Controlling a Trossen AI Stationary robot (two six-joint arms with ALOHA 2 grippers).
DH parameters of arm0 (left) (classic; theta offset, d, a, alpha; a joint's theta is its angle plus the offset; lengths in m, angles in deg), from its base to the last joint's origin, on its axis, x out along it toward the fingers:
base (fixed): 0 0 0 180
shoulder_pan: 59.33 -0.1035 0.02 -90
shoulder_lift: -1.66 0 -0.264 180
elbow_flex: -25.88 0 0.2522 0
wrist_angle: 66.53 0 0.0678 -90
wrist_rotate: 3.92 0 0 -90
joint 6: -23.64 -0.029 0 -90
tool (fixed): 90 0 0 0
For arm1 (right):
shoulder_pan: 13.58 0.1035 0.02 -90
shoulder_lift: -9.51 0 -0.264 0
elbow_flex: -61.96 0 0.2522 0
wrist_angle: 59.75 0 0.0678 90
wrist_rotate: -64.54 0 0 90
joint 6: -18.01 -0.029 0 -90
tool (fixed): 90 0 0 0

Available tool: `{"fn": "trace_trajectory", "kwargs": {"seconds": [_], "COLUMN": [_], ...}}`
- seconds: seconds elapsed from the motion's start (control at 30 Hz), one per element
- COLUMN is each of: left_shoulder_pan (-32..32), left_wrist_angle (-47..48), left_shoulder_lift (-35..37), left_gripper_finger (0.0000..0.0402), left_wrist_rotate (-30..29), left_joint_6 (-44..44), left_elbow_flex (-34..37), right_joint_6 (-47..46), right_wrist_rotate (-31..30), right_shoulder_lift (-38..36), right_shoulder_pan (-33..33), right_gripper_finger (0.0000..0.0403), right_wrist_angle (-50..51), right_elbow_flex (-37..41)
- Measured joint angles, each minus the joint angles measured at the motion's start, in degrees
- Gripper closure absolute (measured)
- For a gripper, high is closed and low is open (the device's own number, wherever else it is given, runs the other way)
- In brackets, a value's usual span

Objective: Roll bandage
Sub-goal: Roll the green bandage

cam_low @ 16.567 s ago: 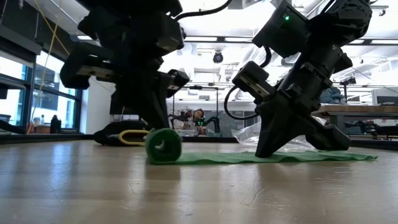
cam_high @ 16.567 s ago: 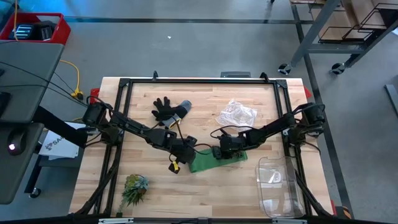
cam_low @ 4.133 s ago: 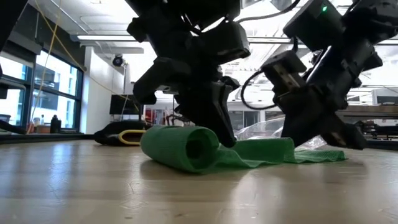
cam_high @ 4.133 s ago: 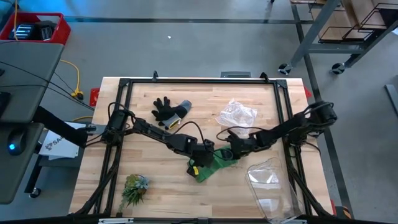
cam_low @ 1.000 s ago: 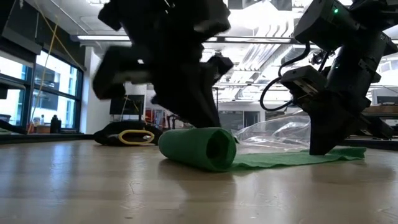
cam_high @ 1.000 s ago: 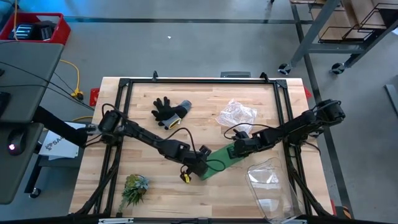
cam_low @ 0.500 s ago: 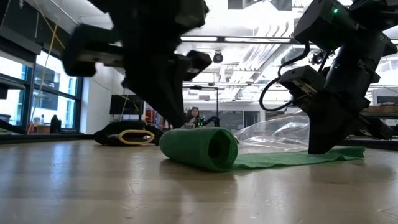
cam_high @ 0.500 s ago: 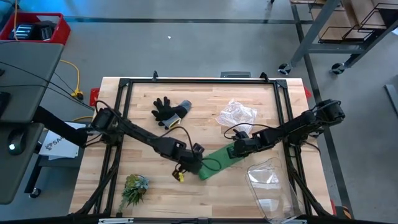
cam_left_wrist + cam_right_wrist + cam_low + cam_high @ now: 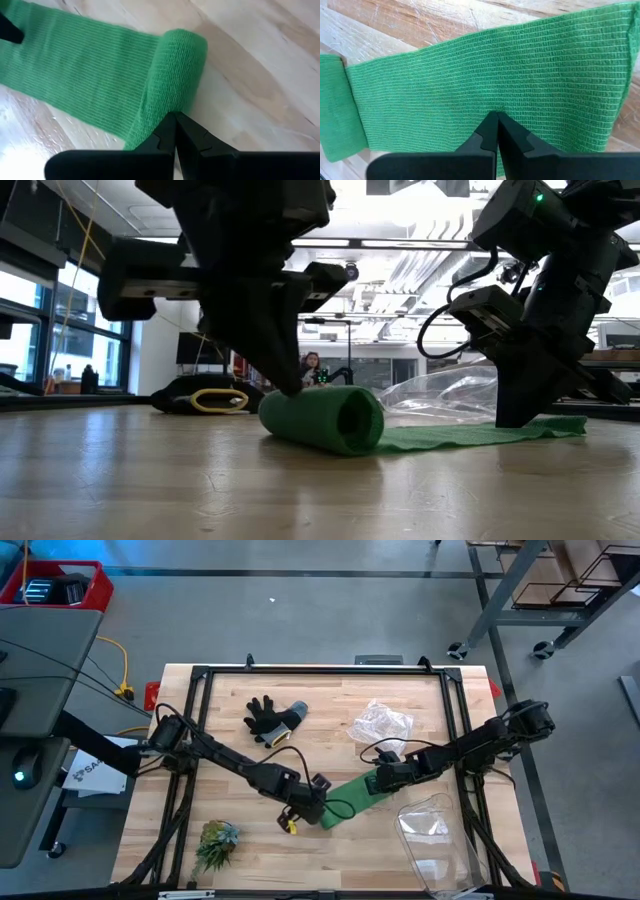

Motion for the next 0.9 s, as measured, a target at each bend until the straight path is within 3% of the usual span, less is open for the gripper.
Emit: {"fn": "trace_trajectory", "kwargs": {"seconds": [0.53, 0.9], "left_shoulder_pan": [-2.18, -2.84], "left_wrist_angle": [-6.91, -17.04], "left_shoulder_lift": [-1.36, -5.36], "left_gripper_finger": [0.0401, 0.0401], "left_wrist_rotate": [-0.11, -2.31], "left_joint_6": [-2.49, -6.43], "left_elbow_flex": [-0.02, -0.18], "right_joint_6": [0.0, 0.0], "right_wrist_rotate": [0.02, 0.09], "right_shoulder_lift": [-0.02, -0.02], "right_shoulder_pan": [0.0, 0.0], "right_gripper_finger": [0.0403, 0.0403], "right_wrist_angle": [-0.02, -0.02], "right_elbow_flex": [-0.02, -0.02]}}
